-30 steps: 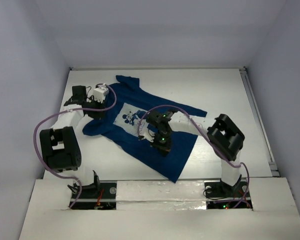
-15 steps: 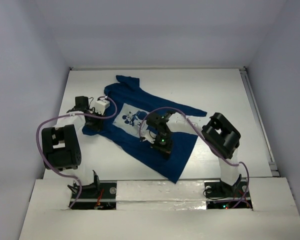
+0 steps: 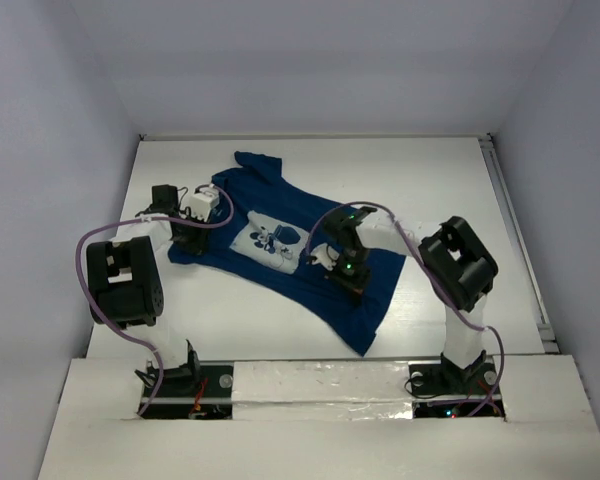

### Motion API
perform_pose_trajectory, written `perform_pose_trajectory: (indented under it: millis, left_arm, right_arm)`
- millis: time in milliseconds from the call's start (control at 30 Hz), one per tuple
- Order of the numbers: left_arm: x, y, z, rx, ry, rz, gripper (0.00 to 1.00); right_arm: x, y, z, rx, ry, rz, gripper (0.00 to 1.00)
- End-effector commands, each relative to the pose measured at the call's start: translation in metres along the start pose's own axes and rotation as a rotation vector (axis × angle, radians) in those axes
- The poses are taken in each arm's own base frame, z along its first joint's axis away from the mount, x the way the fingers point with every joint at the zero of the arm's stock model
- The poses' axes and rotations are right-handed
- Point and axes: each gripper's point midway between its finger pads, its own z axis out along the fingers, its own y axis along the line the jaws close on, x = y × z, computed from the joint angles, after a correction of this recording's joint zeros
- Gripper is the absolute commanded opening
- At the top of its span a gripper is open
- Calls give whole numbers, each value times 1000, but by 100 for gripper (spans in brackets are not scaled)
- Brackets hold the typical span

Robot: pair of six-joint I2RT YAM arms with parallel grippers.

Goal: Fold and stack the t-shirts
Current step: Flatten out the tshirt

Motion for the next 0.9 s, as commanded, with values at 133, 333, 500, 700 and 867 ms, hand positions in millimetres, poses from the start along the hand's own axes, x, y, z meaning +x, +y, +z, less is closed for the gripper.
perform_pose_trajectory:
  millis: [133,333,500,700,867]
  left_arm:
    - [35,-36,-1,136,115,-38,13]
    - [56,-62,-22,230,189,3,7]
    - [70,-89,-45,374,240,48,5]
    - [85,-122,-60,584,292,66,4]
    - [92,-138,-57,724,320,50,3]
  right_arm:
    - [25,-85,-16,137,37,132,0]
    - [4,-95,-21,115,9,128,0]
    - [-12,-139,-42,169,6,164,0]
    - [0,-195,-62,205,15,269,0]
    - [5,-210,-73,204,-14,307,0]
